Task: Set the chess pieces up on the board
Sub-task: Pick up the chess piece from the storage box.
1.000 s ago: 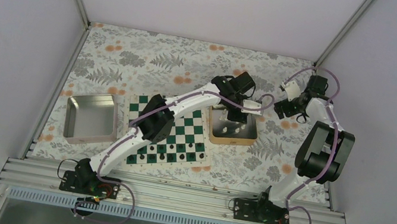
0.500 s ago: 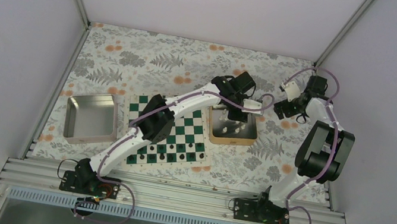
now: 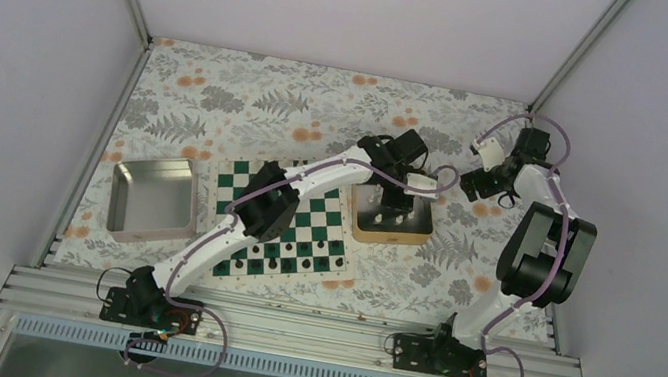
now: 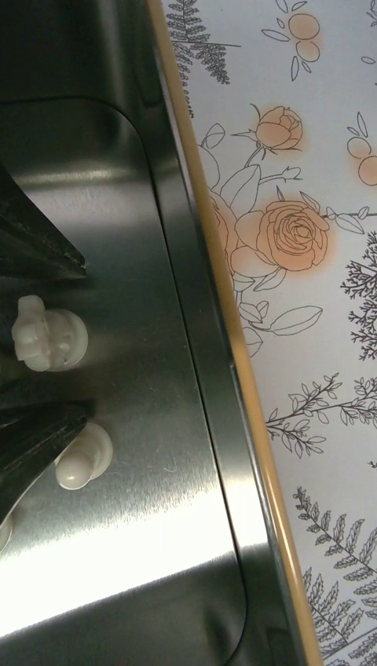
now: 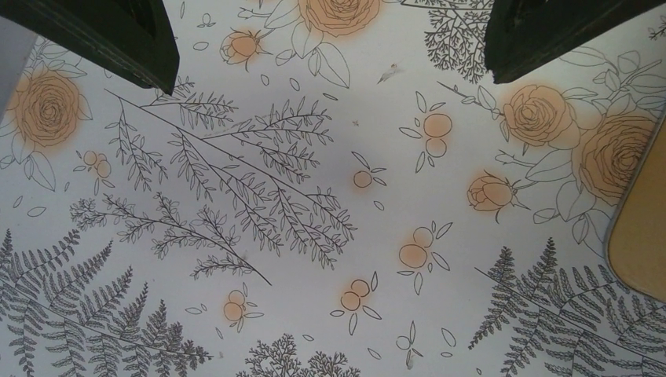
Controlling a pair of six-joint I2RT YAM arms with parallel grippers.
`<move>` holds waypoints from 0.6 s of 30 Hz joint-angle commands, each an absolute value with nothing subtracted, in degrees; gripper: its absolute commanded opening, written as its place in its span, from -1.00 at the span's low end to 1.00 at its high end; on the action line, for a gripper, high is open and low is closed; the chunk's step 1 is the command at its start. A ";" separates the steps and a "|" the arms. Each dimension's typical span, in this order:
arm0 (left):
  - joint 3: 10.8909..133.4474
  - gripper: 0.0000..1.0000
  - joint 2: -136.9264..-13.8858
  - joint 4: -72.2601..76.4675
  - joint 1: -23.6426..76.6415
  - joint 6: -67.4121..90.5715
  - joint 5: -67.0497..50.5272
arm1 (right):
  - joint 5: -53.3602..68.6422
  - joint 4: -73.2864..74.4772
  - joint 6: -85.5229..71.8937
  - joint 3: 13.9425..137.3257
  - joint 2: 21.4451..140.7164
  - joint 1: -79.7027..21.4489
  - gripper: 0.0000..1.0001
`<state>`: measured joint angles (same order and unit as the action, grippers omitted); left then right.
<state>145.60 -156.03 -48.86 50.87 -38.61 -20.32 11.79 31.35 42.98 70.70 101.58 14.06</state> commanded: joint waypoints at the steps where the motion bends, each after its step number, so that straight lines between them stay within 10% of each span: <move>1: 145.52 -0.20 -156.16 -48.59 50.98 -39.07 -20.41 | 13.18 31.29 43.07 71.27 102.18 14.76 1.00; 18: 145.55 -0.55 -155.16 -48.32 50.50 -39.19 -20.58 | 13.12 31.55 43.17 71.38 102.29 14.76 1.00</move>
